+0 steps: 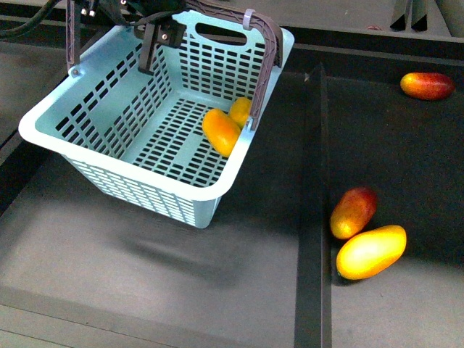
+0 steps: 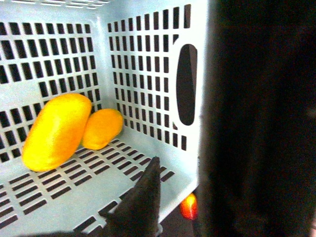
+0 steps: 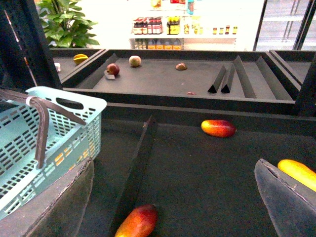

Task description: Pick lemon and mango into basket

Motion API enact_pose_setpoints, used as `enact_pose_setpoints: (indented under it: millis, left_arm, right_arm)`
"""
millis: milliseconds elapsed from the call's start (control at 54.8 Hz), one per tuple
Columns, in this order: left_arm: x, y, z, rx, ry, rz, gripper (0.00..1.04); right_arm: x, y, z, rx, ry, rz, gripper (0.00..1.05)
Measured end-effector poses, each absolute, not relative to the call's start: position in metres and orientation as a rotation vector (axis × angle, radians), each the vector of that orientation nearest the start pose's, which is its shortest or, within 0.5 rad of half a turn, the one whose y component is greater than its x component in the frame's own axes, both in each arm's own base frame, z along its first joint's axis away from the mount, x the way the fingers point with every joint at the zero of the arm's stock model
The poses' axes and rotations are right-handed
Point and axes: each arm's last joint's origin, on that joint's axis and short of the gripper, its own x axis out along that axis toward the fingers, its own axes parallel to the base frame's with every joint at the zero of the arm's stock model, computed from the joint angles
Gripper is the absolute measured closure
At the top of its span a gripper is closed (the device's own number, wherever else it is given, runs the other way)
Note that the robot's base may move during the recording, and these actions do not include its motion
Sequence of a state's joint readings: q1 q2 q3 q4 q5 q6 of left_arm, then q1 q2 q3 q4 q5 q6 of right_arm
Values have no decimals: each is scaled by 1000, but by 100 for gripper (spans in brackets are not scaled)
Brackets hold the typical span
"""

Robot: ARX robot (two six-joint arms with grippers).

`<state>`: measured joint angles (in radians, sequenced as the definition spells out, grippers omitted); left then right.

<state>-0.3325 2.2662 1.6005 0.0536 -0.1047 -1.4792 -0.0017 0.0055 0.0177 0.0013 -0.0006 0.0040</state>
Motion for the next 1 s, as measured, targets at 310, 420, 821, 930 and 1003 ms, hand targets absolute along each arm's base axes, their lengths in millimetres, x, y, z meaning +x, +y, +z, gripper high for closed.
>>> enact_pose_setpoints:
  millis: [310,420,821,930,1003]
  left_arm:
    - [420,-127,204,-1285,481,376,12]
    - [395,-124,224,-1244,452,443,8]
    - [312,-110,246,-339,-12,-19,52]
    - [278,-75,226,-112,-15,7,75]
    - [261,-63,213,-60,4,-5,89]
  right_arm:
    - [97,0,169,4,-14,-1,9]
    - [97,0,169,4,-14,-1,9]
    - [97,0,169,4,-14,-4,9]
    - [97,0,169,4,-14,-1,9]
    - [97,0,169,4,-14,-1,9]
